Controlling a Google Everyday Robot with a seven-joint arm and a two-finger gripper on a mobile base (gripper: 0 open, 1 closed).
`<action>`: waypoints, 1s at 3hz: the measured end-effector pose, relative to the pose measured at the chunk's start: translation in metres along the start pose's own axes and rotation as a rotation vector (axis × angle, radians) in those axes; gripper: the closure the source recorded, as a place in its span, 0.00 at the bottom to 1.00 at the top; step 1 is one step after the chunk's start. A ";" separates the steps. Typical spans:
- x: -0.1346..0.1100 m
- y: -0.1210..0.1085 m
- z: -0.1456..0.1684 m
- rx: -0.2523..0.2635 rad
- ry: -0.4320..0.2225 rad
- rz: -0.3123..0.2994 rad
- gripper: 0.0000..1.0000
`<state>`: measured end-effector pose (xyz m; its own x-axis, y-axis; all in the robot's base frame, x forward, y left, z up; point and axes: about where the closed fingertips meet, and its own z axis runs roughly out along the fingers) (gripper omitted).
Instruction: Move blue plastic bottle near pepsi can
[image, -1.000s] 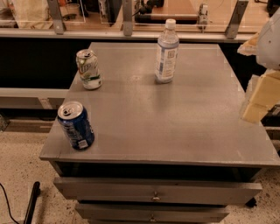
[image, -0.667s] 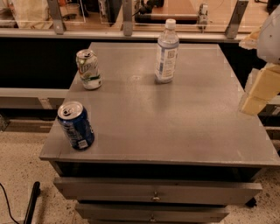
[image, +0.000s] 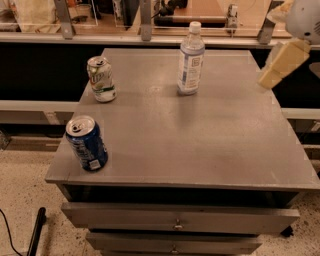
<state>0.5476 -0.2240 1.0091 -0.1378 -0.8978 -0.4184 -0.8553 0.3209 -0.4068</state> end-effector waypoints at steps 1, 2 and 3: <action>-0.033 -0.034 0.019 0.055 -0.166 0.000 0.00; -0.055 -0.061 0.058 0.040 -0.430 0.081 0.00; -0.068 -0.068 0.096 -0.027 -0.593 0.164 0.00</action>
Offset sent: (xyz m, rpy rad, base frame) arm 0.1210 0.0507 -0.0026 0.6577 -0.1795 0.1270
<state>0.6635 -0.1557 0.9875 0.0263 -0.5142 -0.8573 -0.8598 0.4258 -0.2818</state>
